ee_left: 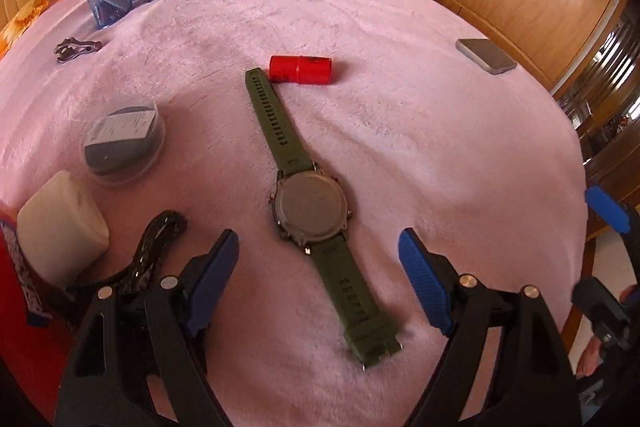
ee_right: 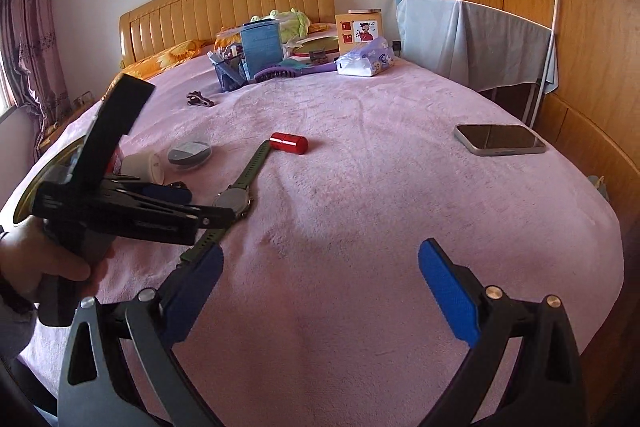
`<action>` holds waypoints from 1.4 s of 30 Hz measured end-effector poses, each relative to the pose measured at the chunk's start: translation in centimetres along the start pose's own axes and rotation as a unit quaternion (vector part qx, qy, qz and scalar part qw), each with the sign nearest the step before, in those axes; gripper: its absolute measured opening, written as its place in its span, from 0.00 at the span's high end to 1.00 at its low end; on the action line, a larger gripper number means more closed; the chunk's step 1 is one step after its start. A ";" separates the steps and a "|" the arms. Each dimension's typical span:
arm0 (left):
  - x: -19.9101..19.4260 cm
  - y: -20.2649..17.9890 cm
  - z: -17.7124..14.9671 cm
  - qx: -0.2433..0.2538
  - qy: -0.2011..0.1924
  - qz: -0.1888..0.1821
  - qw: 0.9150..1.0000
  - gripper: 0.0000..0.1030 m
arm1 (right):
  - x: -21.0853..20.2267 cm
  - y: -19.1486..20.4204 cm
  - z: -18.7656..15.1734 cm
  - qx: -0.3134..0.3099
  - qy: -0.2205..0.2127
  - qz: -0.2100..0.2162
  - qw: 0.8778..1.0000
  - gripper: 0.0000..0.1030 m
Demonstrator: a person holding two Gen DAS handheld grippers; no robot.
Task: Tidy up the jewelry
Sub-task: 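Move the open left gripper back toward the green-strap watch, then grasp the green-strap watch by its face with the left gripper, then lower the watch into the tin and open the left gripper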
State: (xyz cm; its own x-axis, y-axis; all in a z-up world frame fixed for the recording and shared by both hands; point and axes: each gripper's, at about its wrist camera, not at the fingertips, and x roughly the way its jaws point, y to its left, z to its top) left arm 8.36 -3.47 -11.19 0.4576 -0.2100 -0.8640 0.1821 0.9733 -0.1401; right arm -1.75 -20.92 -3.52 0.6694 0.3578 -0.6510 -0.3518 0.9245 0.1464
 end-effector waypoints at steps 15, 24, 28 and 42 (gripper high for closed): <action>1.6 -2.3 1.9 0.057 0.019 0.055 0.997 0.51 | 0.6 -0.1 -0.1 0.011 0.003 0.012 1.000 0.04; -10.2 1.2 -0.3 0.042 -0.082 0.045 0.995 0.51 | -1.2 2.8 1.5 -0.008 -0.009 0.007 1.000 0.04; -16.2 5.5 -2.2 0.035 -0.114 0.073 0.990 0.51 | -1.0 6.9 3.0 -0.041 -0.010 0.029 0.999 0.04; -26.4 21.0 -11.9 -0.062 -0.149 0.178 0.971 0.51 | -0.7 22.5 3.5 -0.144 0.002 0.122 0.982 0.04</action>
State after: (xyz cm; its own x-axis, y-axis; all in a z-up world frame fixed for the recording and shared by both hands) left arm -10.24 23.63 2.90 0.7065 0.1430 -0.6931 -0.1324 0.9888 0.0690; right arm -7.86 0.09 2.85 0.5397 0.5637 -0.6252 -0.6727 0.7353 0.0822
